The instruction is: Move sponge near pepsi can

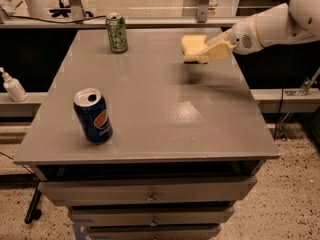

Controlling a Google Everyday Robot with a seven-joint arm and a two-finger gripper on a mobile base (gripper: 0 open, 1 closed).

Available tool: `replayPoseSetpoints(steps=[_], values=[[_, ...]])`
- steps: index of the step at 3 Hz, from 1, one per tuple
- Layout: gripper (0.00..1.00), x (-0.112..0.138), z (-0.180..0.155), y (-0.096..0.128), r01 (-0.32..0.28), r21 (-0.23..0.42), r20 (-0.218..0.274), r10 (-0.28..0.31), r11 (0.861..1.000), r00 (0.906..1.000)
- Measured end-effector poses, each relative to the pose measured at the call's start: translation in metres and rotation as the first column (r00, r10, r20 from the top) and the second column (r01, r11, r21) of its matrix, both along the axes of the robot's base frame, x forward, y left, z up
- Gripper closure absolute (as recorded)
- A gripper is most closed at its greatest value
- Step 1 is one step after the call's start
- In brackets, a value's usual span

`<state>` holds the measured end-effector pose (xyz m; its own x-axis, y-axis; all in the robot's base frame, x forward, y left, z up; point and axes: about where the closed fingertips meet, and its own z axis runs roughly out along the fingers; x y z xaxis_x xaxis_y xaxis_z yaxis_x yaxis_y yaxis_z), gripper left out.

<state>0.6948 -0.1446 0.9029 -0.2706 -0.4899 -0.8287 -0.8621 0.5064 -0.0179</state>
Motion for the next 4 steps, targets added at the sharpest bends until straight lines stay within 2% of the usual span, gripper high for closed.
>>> replayPoseSetpoints(steps=[1, 2, 3, 4], values=[[1.0, -0.014, -0.009, 0.005, -0.049, -0.014, -0.048, 0.049, 0.999, 0.9977], [1.0, -0.014, -0.01, 0.005, -0.05, -0.014, -0.048, 0.049, 0.999, 0.9976], [1.0, -0.026, -0.015, 0.011, -0.081, -0.049, -0.052, 0.078, 0.995, 0.9956], [1.0, -0.05, -0.02, 0.017, -0.129, -0.096, -0.064, 0.123, 0.987, 0.9904]])
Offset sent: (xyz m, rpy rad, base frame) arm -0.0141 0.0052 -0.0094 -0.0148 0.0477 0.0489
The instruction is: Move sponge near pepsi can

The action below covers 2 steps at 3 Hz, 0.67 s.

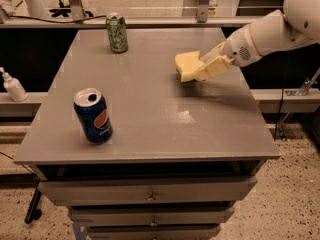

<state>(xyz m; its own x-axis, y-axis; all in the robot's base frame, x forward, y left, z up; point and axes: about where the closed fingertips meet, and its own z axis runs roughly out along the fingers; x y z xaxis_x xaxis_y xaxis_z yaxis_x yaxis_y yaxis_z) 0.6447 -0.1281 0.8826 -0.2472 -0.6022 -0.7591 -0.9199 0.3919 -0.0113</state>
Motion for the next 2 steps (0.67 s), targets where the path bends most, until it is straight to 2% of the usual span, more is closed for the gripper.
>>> replayPoseSetpoints(steps=[1, 2], values=[[1.0, -0.026, -0.008, 0.012, -0.057, -0.033, -0.013, 0.056, 0.998, 0.9983], [1.0, -0.047, -0.021, 0.03, -0.105, -0.038, -0.033, 0.104, 0.994, 0.9941]])
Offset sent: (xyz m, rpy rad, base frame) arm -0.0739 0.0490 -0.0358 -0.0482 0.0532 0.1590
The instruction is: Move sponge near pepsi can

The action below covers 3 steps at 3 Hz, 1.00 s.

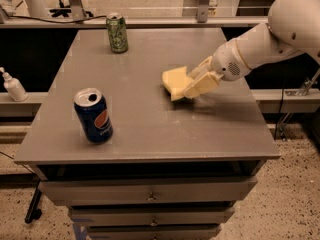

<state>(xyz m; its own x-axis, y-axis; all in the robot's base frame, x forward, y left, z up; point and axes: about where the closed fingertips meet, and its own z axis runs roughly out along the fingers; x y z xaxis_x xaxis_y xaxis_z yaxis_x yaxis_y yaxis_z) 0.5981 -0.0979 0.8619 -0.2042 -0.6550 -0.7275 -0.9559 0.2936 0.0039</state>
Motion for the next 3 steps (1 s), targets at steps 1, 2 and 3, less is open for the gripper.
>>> replayPoseSetpoints(steps=[1, 2, 3], values=[[1.0, -0.02, -0.015, 0.02, -0.046, 0.009, -0.027, 0.046, 0.999, 0.9986], [1.0, -0.036, -0.012, 0.038, -0.088, 0.024, -0.03, 0.089, 0.996, 0.9956], [1.0, -0.049, 0.005, 0.051, -0.122, 0.036, -0.011, 0.122, 0.992, 0.9924]])
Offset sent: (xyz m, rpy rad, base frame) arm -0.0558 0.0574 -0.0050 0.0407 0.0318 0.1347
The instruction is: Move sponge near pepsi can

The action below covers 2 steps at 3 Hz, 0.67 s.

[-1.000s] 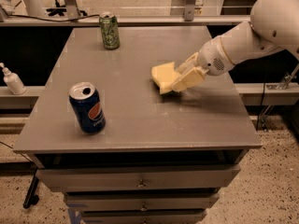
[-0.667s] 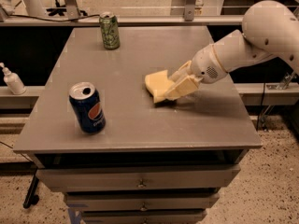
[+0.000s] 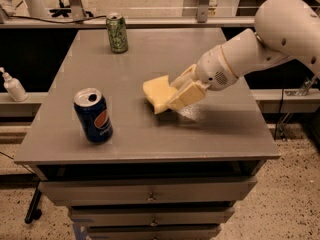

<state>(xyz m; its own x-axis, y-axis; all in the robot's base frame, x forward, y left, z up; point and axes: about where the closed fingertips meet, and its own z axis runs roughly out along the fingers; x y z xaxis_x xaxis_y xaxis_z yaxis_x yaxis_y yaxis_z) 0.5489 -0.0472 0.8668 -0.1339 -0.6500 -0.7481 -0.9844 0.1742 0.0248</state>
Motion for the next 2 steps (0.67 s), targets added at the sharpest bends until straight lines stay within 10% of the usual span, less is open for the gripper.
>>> replayPoseSetpoints(steps=[2], values=[[1.0, -0.025, 0.005, 0.013, -0.027, 0.025, -0.019, 0.028, 0.999, 0.9994]])
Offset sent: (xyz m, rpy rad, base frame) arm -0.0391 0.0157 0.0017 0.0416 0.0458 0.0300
